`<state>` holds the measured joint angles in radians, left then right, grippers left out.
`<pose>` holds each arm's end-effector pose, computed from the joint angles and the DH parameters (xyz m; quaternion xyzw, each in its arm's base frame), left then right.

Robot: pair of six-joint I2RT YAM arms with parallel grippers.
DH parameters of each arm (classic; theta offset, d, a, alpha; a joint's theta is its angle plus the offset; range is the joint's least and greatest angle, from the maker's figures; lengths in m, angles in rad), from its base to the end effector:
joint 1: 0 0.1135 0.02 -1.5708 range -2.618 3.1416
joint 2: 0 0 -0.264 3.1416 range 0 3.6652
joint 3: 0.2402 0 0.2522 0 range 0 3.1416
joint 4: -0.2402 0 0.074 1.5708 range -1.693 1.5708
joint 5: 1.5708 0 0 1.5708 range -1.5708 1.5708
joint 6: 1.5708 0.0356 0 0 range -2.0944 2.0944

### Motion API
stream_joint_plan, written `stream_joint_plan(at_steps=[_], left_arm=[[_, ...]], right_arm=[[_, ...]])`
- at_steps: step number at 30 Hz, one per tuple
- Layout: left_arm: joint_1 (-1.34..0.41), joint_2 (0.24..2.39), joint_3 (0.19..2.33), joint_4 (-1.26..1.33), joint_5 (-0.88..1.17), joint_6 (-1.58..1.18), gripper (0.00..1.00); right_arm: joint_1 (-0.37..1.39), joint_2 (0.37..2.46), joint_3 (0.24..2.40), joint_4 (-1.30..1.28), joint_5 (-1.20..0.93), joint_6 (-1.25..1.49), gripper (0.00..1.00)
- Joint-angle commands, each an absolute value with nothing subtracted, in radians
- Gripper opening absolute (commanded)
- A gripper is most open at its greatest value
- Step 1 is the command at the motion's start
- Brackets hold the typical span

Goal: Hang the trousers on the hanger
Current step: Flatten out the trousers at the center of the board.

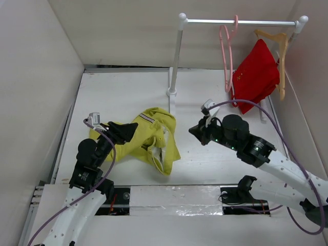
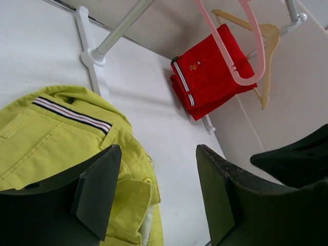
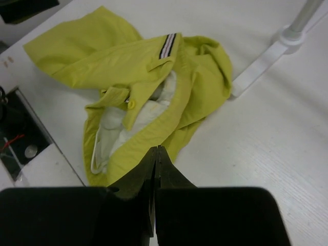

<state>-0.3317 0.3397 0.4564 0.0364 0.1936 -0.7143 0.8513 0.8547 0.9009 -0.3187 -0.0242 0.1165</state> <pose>0.1066 -0.0439 0.3062 -0.0512 0.6500 -0.4319 0.6231 0.1273 0.1466 0.3544 -0.2929 0.7408 0.2897 0.5306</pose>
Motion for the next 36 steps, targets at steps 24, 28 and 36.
stream_joint_plan(at_steps=[24,28,36], left_arm=[[-0.345,0.739,0.518,0.498,0.363,-0.741,0.00],[-0.412,0.855,0.561,0.511,0.287,-0.720,0.00],[-0.750,0.986,0.769,0.341,-0.323,-0.613,0.18]], right_arm=[[1.046,1.114,0.721,0.141,0.078,0.379,0.00],[1.008,1.108,0.693,0.199,0.060,0.397,0.58],[0.870,1.219,0.646,0.323,-0.081,0.431,0.82]])
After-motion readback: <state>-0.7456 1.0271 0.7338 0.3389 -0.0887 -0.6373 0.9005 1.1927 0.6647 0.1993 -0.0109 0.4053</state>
